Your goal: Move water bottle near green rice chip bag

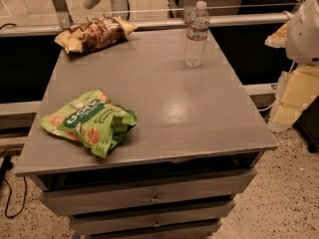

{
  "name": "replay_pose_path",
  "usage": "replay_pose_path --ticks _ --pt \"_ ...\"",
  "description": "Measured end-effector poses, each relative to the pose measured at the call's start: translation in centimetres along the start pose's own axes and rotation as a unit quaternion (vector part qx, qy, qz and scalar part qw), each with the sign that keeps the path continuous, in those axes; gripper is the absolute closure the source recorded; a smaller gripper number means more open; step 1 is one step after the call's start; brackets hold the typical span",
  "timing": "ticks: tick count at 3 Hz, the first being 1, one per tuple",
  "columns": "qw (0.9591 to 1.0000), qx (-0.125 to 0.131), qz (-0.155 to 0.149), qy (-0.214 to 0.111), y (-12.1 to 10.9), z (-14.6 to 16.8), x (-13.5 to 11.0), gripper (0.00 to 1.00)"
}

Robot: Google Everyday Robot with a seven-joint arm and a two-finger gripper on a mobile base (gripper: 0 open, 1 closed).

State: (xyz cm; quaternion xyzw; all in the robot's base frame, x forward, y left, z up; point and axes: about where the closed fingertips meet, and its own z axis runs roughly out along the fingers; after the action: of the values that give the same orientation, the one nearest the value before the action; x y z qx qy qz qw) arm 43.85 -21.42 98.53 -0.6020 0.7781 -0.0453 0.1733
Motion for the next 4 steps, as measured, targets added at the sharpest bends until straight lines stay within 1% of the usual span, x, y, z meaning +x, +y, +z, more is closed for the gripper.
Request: replay_pose_path --ticks 1,2,3,4 --pt "1.0 0.0 0.0 0.0 0.0 0.0 0.0 0.0" --pt "0.9996 0.015 -0.003 -0.025 -2.0 0.6 -0.2 0.0" --pt "0.9952 0.039 0.001 -0.09 -6.8 2.4 -0.8 0.0" --pt "0.9787 0.062 0.027 -0.194 -13.8 6.3 -2.8 0.0"
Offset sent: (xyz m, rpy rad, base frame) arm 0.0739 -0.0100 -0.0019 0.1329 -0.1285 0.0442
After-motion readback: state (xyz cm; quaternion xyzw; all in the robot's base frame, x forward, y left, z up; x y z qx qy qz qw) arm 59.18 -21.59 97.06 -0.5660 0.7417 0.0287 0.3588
